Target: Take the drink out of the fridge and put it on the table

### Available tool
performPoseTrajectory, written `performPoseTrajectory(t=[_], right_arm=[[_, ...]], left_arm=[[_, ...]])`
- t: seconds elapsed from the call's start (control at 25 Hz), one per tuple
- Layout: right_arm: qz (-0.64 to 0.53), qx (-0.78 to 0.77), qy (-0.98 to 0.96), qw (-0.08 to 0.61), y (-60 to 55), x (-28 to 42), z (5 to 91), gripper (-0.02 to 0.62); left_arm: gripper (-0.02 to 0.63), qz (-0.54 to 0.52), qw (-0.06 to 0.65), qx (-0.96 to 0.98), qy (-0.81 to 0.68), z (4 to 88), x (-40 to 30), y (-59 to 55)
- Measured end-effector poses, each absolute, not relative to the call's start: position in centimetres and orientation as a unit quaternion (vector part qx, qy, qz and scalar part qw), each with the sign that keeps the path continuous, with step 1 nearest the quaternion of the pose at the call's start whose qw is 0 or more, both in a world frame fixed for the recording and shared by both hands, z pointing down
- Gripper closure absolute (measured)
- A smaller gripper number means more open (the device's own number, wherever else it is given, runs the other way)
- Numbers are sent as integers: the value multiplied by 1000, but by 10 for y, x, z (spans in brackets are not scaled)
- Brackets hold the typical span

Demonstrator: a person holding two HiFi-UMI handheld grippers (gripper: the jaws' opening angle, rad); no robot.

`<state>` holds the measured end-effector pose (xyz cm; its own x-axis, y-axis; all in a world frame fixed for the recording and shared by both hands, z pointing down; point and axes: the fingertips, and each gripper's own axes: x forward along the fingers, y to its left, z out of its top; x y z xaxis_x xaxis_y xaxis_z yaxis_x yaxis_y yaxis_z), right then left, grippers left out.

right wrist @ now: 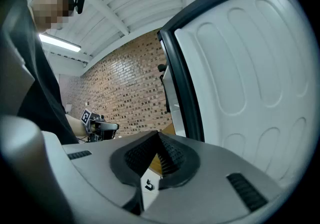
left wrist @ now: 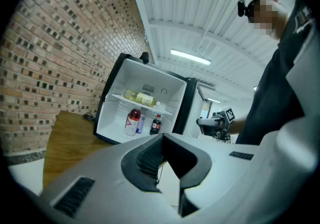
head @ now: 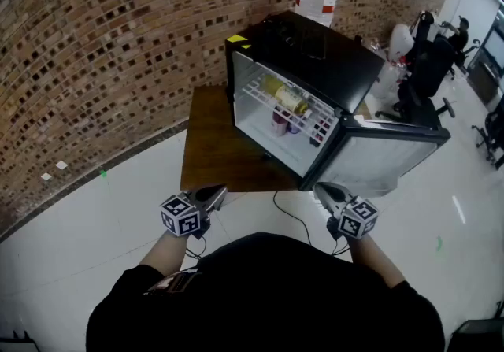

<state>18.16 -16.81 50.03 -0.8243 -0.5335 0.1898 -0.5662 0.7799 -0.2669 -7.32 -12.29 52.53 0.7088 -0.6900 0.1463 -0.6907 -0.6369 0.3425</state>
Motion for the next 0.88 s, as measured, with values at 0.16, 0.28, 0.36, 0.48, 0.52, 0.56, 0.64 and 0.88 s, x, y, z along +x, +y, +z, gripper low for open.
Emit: performPoseTrajectory(t=[0.16, 0.28, 0.36, 0.48, 0.52, 0.56, 0.64, 0.88], right_arm=[[157, 287, -944, 52, -168, 180, 499, 584], [159, 289, -942, 54, -163, 185, 501, 584], [161, 292, -941, 55, -159, 190, 502, 584], [163, 302, -937, 56, -154, 202, 503, 584], [163, 306, -936, 57, -153, 206, 503, 584], [161, 308, -936, 59, -152, 209, 503, 584], [154, 309, -936, 62, -150, 213, 500, 584], [135, 303, -942, 59, -152, 213, 491, 584]], left_arm=[[606, 90, 108, 912, -384, 526, -71, -141], [606, 146, 48, 912, -380, 517, -69, -163], [606, 164, 25, 912, -376, 508, -66, -178], [606, 175, 5, 913, -370, 497, -59, -199], [606, 179, -2, 913, -367, 494, -56, -206], [606, 183, -9, 913, -364, 490, -53, -213], [606, 194, -25, 912, -360, 484, -48, -229], [606, 224, -73, 906, -351, 464, -33, -271]])
